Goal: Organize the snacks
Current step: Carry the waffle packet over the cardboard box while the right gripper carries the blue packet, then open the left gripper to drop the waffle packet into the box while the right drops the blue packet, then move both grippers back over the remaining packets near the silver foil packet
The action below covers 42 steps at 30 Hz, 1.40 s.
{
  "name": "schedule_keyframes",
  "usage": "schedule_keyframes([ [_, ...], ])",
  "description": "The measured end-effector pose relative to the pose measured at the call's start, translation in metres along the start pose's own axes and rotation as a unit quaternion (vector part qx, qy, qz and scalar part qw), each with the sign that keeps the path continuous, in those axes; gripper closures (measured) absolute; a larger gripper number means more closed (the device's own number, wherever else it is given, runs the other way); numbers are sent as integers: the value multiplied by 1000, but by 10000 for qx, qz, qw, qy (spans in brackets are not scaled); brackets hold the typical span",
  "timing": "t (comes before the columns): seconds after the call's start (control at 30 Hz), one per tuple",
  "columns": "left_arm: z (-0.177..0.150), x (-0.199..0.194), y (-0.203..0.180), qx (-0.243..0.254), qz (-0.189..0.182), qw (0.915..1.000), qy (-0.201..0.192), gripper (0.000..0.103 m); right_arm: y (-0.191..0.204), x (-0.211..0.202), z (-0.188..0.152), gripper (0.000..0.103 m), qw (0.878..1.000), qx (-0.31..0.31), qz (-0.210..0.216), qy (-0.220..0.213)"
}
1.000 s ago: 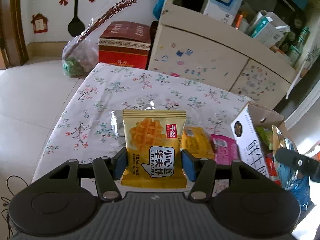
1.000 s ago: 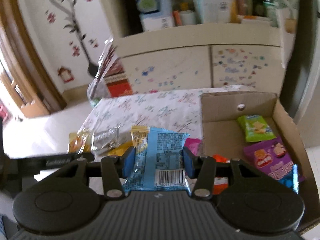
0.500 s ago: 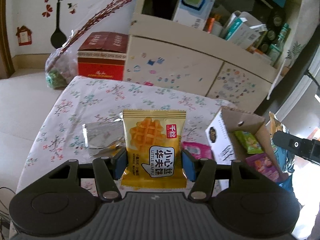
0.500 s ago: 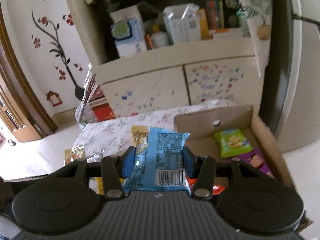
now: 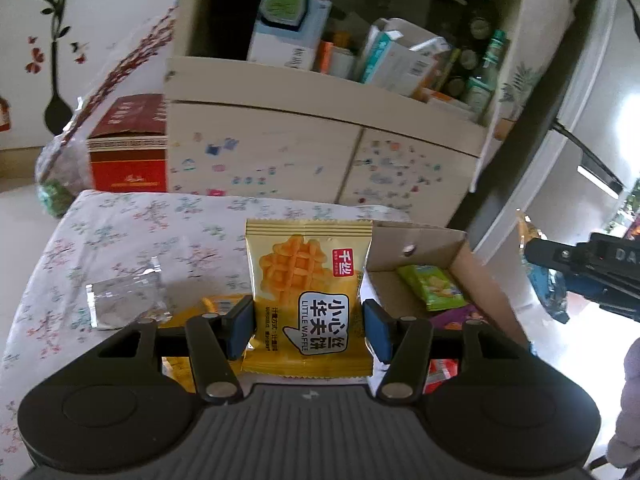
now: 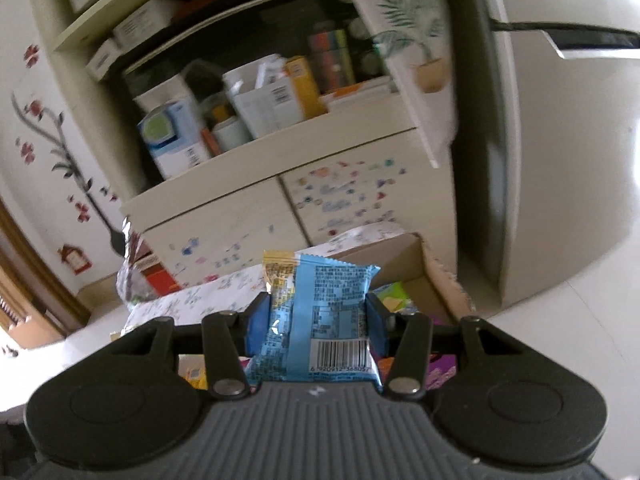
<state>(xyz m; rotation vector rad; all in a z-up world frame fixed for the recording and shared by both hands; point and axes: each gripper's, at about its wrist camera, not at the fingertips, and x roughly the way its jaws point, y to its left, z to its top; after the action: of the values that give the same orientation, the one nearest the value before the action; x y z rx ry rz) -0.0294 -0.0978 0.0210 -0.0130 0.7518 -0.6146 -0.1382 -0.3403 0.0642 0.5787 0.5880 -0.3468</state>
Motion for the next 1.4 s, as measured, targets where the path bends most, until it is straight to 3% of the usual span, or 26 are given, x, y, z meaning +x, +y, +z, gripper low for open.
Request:
schedule_keyframes([
  [0.27, -1, 9, -24, 218, -317, 9992, -44, 41, -14, 2, 4, 53, 9997, 260, 3, -31],
  [0.7, -17, 34, -84, 666, -1169, 9908, 126, 39, -39, 5, 10, 53, 9971, 741, -172, -50],
  [0.77, -20, 35, -91, 754, -1214, 9897, 109, 33, -43, 7, 11, 49, 9963, 841, -187, -37],
  [0.8, -21, 35, -94, 785, -1223, 9893, 91, 24, -44, 7, 11, 49, 9959, 876, -201, -34],
  [0.83, -22, 34, -96, 792, -1252, 9889, 55, 14, -45, 8, 11, 43, 9957, 898, -221, -4],
  [0.87, -22, 32, -98, 778, -1299, 9885, 21, 9, -45, 10, 11, 29, 9953, 934, -233, 31],
  [0.9, -21, 30, -99, 756, -1342, 9881, 15, 1, -47, 10, 11, 24, 9947, 997, -247, 37],
  [1.07, -11, 24, -96, 756, -1082, 9913, 3, 0, -49, 9, 11, 21, 9935, 1112, -242, -3],
  [1.2, 1, 15, -75, 391, -908, 9951, -76, 0, -46, 11, 11, 21, 9935, 1131, -152, 20],
  [1.4, 18, 2, -39, 48, -336, 9989, -308, 0, -33, 16, 9, 21, 9951, 975, 134, 79],
])
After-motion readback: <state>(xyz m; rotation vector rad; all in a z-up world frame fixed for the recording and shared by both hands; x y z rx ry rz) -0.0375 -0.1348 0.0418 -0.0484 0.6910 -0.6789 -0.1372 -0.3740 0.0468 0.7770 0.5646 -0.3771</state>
